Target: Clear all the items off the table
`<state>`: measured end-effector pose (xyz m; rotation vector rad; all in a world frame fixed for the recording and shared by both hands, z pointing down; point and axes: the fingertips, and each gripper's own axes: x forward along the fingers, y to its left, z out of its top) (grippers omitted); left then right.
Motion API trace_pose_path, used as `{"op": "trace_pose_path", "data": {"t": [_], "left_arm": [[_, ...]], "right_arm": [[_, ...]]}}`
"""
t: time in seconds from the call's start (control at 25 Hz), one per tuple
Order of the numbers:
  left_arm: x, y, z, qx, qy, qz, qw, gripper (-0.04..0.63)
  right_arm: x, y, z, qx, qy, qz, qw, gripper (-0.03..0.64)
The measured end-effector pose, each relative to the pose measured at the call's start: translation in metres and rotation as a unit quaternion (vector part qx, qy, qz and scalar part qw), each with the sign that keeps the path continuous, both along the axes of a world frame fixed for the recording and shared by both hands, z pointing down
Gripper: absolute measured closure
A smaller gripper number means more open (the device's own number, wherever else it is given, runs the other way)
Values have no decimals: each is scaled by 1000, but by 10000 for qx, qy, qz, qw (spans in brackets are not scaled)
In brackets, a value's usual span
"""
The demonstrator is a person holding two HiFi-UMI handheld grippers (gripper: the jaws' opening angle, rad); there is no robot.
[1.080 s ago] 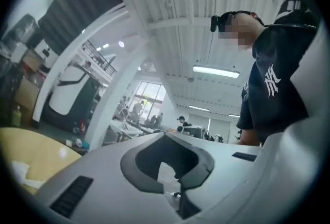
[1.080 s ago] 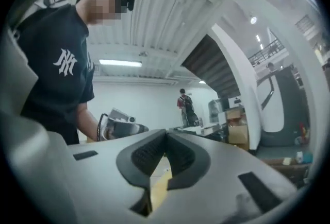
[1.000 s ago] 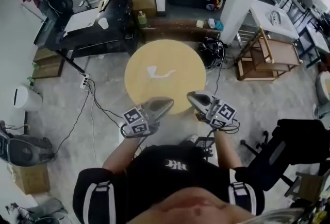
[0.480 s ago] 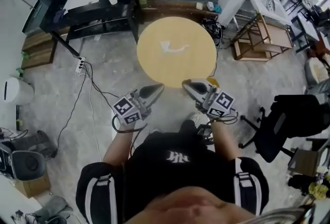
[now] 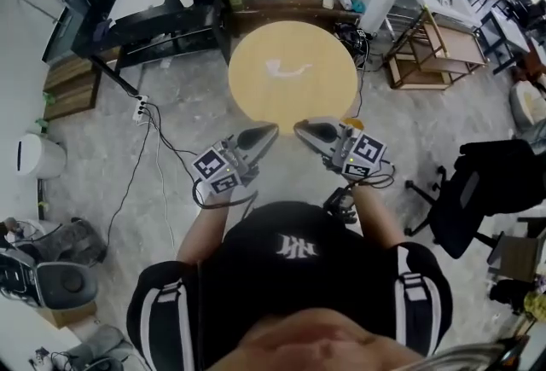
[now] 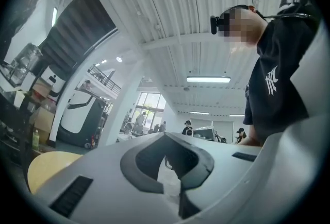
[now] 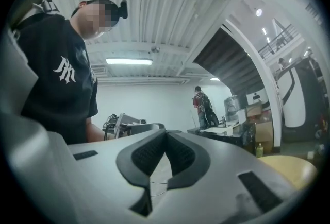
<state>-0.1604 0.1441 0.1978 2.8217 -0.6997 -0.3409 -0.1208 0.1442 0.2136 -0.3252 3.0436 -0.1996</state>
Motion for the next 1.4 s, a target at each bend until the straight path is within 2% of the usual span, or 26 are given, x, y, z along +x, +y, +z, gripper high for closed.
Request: {"op": "trace_pose_path", "data": {"t": [0.12,0.36,0.64,0.84,1.0,1.12,1.16,1.24,1.4], "left_arm": [[11,-1,4,-84,-175,77,9998,581],[31,10,7,-86,-135,318,9994,581],[32,10,9,-121,-49,402,9991,581],[36,6,12,-103,-216,419,9988,581],[43,2,24,-257,-372,386,9982,581],[44,0,35,-327,-544,320,9975,581],[41,-2,39,-359,-577,275,9973,581],[31,-5,48,-470,-646,148,9967,581],[5,-34,80,-737,-781,12,9942,581]], "right_arm": [[13,3,5,-43,4,4,10000,614],[28,19,20,-79,52,61,9999,612],[36,12,21,-29,103,266,9996,612],[40,7,18,-32,-31,304,9995,612],[53,0,28,-185,39,464,9987,612],[61,-9,40,-75,199,657,9976,611],[61,-13,45,-18,270,687,9973,594],[55,-22,57,44,433,701,9966,504],[33,-69,90,-55,680,817,9943,376]]}}
